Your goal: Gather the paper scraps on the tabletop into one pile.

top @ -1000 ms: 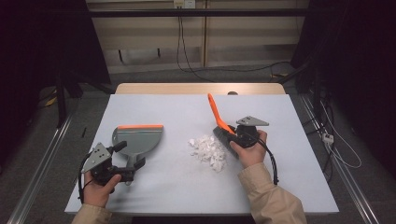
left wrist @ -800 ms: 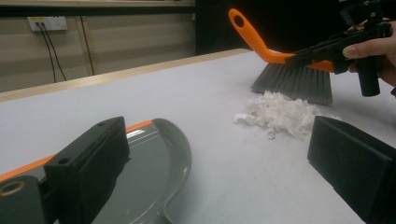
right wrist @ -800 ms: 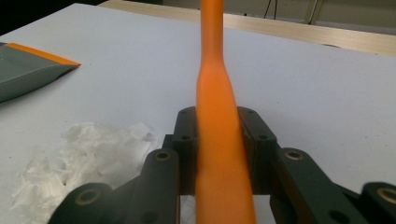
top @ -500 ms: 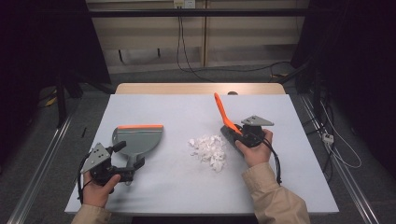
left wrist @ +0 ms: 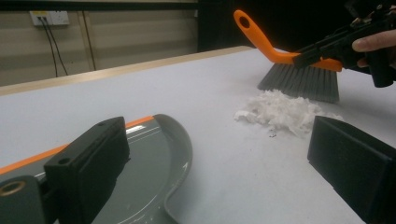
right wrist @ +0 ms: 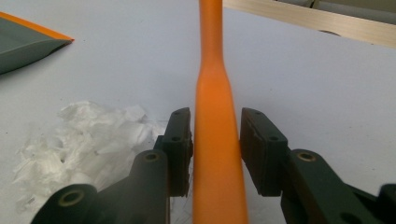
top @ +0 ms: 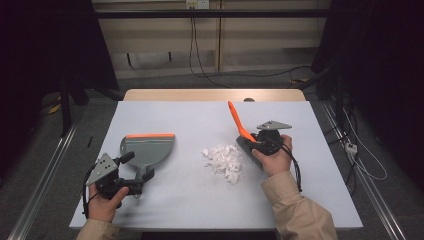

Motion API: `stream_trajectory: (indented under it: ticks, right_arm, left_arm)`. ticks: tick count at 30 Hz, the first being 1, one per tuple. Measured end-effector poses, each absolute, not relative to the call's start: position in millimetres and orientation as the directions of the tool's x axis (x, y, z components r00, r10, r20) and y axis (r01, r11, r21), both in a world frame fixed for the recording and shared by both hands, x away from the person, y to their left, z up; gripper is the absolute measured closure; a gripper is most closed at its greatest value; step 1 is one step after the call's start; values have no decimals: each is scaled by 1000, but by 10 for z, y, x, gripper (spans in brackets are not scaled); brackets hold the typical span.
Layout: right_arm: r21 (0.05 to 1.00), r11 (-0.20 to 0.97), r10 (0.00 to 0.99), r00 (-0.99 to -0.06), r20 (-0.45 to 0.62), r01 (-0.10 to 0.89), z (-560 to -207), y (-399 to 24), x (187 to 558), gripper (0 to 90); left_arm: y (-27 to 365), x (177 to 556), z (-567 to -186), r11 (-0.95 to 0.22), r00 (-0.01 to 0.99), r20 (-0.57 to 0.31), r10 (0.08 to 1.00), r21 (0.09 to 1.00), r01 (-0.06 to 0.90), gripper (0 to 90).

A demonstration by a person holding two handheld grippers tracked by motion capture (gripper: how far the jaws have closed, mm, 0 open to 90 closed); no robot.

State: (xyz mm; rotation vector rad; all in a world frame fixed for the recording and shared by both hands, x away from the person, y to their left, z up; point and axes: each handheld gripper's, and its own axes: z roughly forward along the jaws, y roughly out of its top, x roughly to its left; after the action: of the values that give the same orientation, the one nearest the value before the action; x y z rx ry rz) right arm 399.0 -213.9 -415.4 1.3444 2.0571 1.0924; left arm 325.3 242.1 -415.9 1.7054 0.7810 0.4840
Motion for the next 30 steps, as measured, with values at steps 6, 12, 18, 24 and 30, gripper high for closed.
stream_trajectory:
  ticks: [6, 12, 18, 24, 30]
  right_arm:
    - [786, 219, 903, -425, 61, 578, -4143, -2140, 4046, 677]
    - [783, 220, 906, -419, 56, 581, -4159, -2137, 4026, 715]
    - [802, 215, 904, -424, 53, 557, -4185, -2151, 3958, 717]
    - [816, 179, 899, -429, 92, 550, -4109, -2237, 3932, 717]
    - [823, 145, 894, -429, 128, 548, -4115, -2245, 3959, 717]
  left_arm:
    - [2449, 3229, -4180, -169, 609, -105, 786, 911, 375, 43]
    - [2437, 3231, -4262, -198, 538, -110, 836, 853, 483, 47]
    - [2463, 3240, -4335, -208, 495, -101, 863, 822, 531, 88]
    - [2441, 3252, -4386, -221, 483, -96, 870, 800, 557, 122]
    - [2480, 3261, -4404, -213, 465, -97, 880, 795, 568, 139]
